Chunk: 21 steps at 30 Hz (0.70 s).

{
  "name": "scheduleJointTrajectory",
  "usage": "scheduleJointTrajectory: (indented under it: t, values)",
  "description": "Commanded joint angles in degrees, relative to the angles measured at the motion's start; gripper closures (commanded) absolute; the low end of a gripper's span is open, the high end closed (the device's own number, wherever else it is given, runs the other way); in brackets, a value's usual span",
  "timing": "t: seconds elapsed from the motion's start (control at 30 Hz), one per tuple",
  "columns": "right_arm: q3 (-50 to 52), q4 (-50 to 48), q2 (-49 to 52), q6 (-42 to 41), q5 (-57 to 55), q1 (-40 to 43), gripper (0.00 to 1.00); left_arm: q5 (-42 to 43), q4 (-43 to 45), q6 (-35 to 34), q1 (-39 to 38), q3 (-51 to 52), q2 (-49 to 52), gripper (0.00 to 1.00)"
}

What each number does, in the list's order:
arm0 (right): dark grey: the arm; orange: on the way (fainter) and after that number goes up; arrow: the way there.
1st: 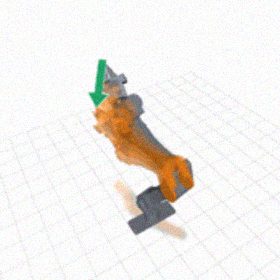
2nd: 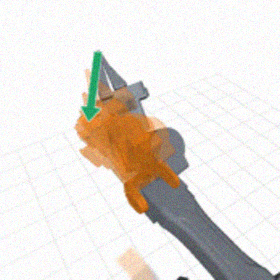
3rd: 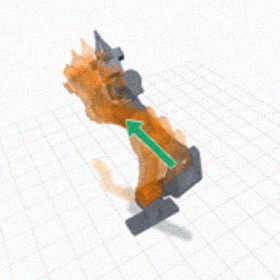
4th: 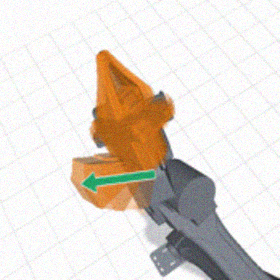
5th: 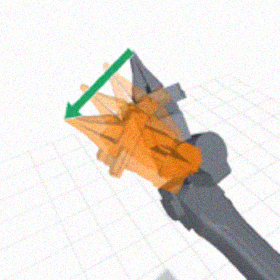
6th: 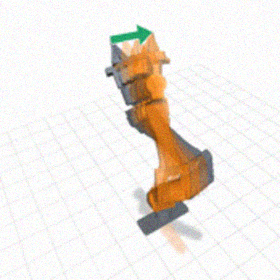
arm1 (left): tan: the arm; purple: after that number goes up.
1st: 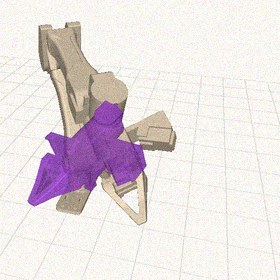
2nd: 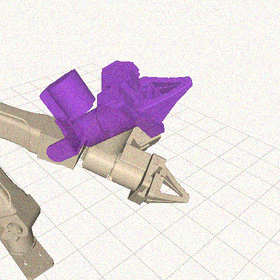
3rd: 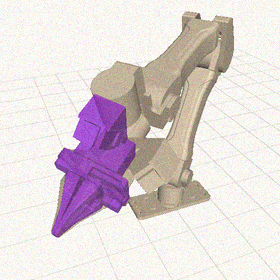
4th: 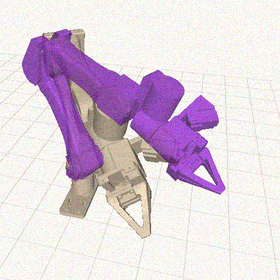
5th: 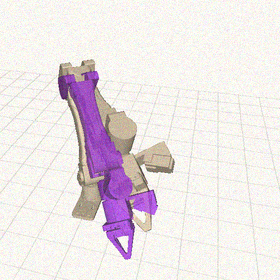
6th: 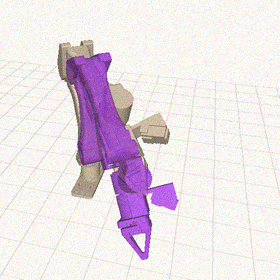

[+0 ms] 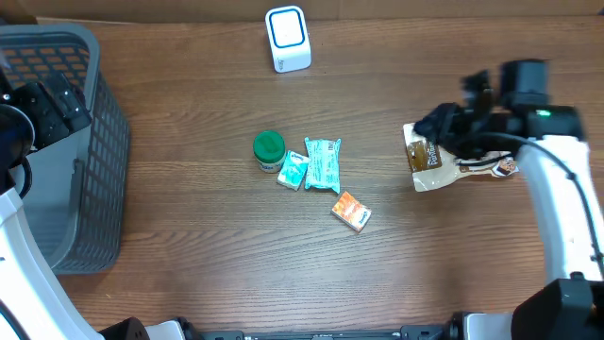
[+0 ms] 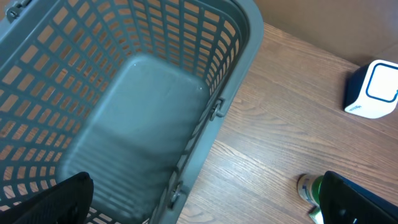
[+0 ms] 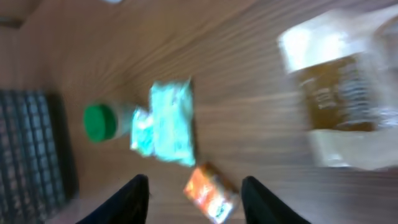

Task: Scan the item barcode
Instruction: 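Reach left and grasp the orange Kleenex pack with right gripper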

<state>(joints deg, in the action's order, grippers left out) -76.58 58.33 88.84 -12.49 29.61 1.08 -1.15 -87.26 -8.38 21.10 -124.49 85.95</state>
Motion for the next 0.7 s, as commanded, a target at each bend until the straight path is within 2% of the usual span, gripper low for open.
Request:
scheduleJointTrajectory:
  t: [0.0, 0.03, 0.23, 0.37, 0.53, 0.67]
  values:
    - [1.5, -0.1, 1.4, 0.8, -0.7, -8.3, 0.74, -0.3, 0.2, 0.9, 0.2, -0.4, 0.3, 0.01]
    - [1.9, -0.4, 1.7, 0.2, -1.3, -10.2, 0.78, -0.3, 0.2, 0.9, 0.2, -0.4, 0.3, 0.0]
    - [6.3, -4.8, 4.4, -8.4, -7.5, -22.4, 0.92, -0.3, 0.2, 0.9, 0.2, -0.4, 0.3, 0.0]
    - [8.5, -6.8, 7.2, -10.8, -8.2, -29.1, 0.96, -0.3, 0.2, 0.9, 0.2, -0.4, 0.3, 0.0]
    - [8.7, -4.5, 10.3, -12.8, -8.2, -36.0, 0.96, -0.3, 0.2, 0.9, 0.2, -0.4, 0.3, 0.01]
    - [9.1, 0.0, 10.3, -12.9, -15.3, -39.5, 0.96, -0.3, 0.2, 0.9, 0.2, -0.4, 0.3, 0.01]
